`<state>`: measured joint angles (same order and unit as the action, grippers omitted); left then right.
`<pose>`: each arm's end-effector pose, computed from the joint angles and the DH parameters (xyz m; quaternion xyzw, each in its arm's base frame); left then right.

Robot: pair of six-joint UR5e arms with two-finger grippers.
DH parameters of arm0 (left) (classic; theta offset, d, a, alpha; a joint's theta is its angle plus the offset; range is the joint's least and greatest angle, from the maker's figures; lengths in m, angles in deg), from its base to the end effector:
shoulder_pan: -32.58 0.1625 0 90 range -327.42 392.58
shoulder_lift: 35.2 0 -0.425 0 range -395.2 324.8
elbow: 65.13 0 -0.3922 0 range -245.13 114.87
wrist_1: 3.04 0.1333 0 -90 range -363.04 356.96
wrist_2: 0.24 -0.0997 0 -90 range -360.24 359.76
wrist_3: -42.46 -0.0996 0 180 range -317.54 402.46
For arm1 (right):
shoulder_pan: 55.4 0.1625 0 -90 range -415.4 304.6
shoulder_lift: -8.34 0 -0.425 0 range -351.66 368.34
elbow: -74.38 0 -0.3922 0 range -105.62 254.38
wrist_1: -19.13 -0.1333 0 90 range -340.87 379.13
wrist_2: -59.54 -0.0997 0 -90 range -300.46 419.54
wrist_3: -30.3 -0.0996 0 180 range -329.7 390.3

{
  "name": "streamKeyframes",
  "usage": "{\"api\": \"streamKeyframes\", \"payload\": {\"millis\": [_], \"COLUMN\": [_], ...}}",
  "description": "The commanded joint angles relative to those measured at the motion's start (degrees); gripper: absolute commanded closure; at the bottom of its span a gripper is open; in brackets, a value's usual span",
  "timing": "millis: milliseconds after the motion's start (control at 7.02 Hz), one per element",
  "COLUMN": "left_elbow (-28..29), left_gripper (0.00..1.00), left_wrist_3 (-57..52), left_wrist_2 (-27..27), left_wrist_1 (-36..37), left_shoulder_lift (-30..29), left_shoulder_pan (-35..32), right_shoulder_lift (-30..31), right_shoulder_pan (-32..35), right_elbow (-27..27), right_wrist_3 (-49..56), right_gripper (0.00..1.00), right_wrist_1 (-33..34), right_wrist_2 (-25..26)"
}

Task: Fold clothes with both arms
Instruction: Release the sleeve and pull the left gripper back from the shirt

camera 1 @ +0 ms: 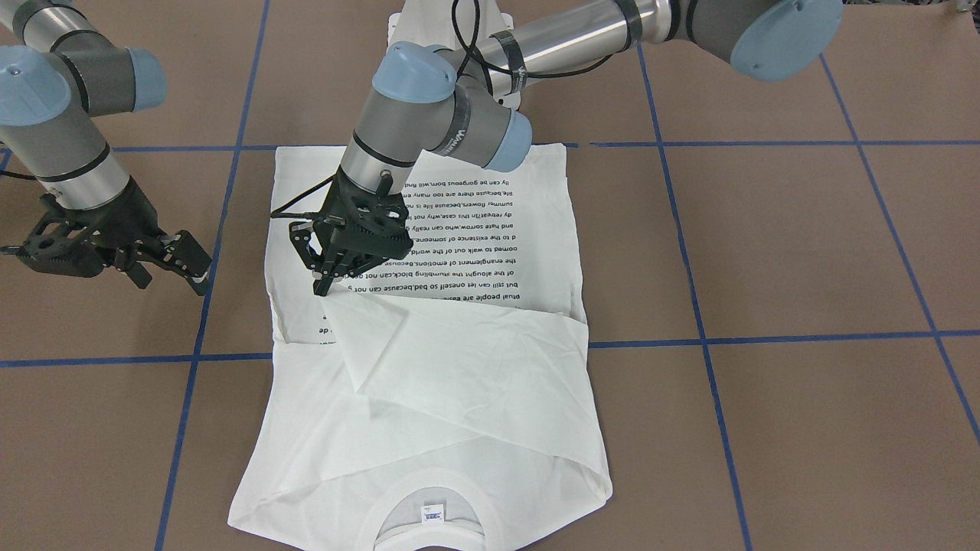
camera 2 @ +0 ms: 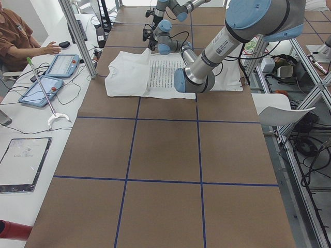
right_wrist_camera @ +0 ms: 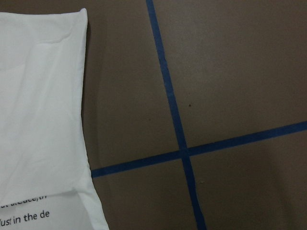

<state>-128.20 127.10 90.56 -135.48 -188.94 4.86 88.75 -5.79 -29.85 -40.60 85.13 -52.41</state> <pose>0.6571 -0.4943 0.0362 0.1764 0.6129 -0.1450 0.7565 -0.2929 -0.4926 0.4113 0.0809 -0.4267 0.1617 0.8861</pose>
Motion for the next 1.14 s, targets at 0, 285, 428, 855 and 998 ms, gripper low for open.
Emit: {"api": "streamKeyframes", "payload": {"millis": [0,285,428,855,998], "left_elbow": [1.9,1.8,1.3,-23.0,-37.1], "left_gripper": [0.73,0.11,0.10,0.13,0.17], "left_wrist_3": [0.1,0.0,0.2,0.8,-0.1], "left_wrist_2": [-1.3,-2.5,-2.6,-2.1,-2.1], "left_wrist_1": [-0.9,-0.9,-0.8,15.9,21.5], "left_shoulder_lift": [-1.4,-2.3,-2.4,9.4,18.1], "left_shoulder_pan": [1.2,1.6,1.6,1.5,1.4], "right_shoulder_lift": [0.6,0.7,0.7,-3.8,-4.0], "right_shoulder_pan": [0.0,-0.1,-0.1,-9.3,-15.1], "right_elbow": [-0.2,-0.2,-0.2,-0.6,-2.4], "right_wrist_3": [0.2,0.1,0.1,-14.1,-18.4], "right_gripper": [0.00,0.00,0.00,0.00,0.00], "right_wrist_1": [0.0,0.0,0.0,0.0,0.6], "right_wrist_2": [0.1,0.3,0.4,9.0,14.6]}}
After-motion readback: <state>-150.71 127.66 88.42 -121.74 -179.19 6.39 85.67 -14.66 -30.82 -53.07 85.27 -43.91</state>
